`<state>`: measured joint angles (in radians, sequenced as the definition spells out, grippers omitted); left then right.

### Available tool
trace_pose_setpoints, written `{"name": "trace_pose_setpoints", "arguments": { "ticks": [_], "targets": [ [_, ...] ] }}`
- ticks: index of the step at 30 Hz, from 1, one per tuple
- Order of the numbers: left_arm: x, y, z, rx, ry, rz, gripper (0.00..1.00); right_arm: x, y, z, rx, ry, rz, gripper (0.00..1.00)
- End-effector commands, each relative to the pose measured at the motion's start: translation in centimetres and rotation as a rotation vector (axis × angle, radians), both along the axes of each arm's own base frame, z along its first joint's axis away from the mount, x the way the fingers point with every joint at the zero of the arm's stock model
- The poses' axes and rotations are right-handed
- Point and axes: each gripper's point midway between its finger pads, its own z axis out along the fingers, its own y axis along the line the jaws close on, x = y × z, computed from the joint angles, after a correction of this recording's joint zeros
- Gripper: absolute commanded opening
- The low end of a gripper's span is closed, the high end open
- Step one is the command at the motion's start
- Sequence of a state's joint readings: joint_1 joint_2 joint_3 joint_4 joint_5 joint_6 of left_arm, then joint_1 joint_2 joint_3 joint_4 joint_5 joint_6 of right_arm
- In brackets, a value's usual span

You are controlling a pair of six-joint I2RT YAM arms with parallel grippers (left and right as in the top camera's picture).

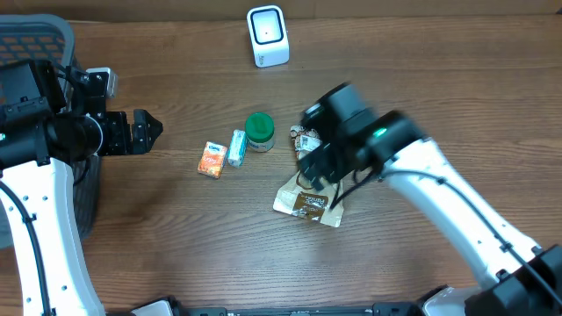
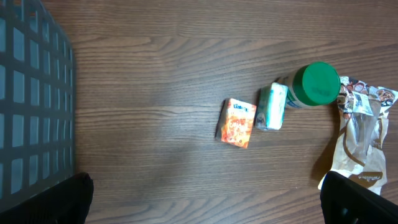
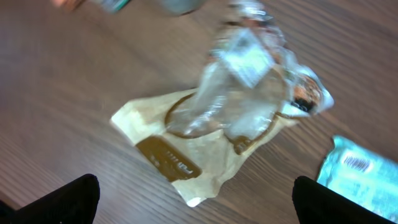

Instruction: Scan the item barcode

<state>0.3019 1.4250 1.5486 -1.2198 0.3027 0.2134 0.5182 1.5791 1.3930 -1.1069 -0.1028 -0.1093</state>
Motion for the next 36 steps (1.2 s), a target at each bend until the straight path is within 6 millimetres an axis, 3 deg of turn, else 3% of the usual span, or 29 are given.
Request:
{"name": "trace_pose_setpoints", "arguments": {
  "ticks": [1, 5, 11, 24, 33, 36],
  "targets": [
    [0.0, 0.2, -0.2, 0.009, 0.003, -0.007, 0.99, 0.9, -1.4, -0.7, 0.180, 0.123, -0.197, 1.00],
    [0.0, 0.2, -0.2, 0.009, 0.003, -0.007, 0.99, 2.0, -3.0, -3.0, 0.336, 0.176, -0.273, 1.00],
    [0.0, 0.2, -0.2, 0.009, 0.003, -0.007, 1.00, 3.1, -6.0, -7.6, 0.410, 0.184, -0.487, 0.95],
    [0.0, 0.2, -0.2, 0.009, 0.003, -0.007, 0.99, 1.8, -6.3, -12.8, 0.440, 0.200, -0.574, 0.74],
    [0.0, 0.2, -0.2, 0.009, 0.003, -0.007, 0.99, 3.4, -6.1, -15.1, 0.450, 0.186, -0.577, 0.60],
    [0.0, 0.2, -0.2, 0.009, 0.002, -0.007, 1.00, 3.6, -6.1, -16.3, 0.446, 0.196, -0.580, 0.51]
  ]
}}
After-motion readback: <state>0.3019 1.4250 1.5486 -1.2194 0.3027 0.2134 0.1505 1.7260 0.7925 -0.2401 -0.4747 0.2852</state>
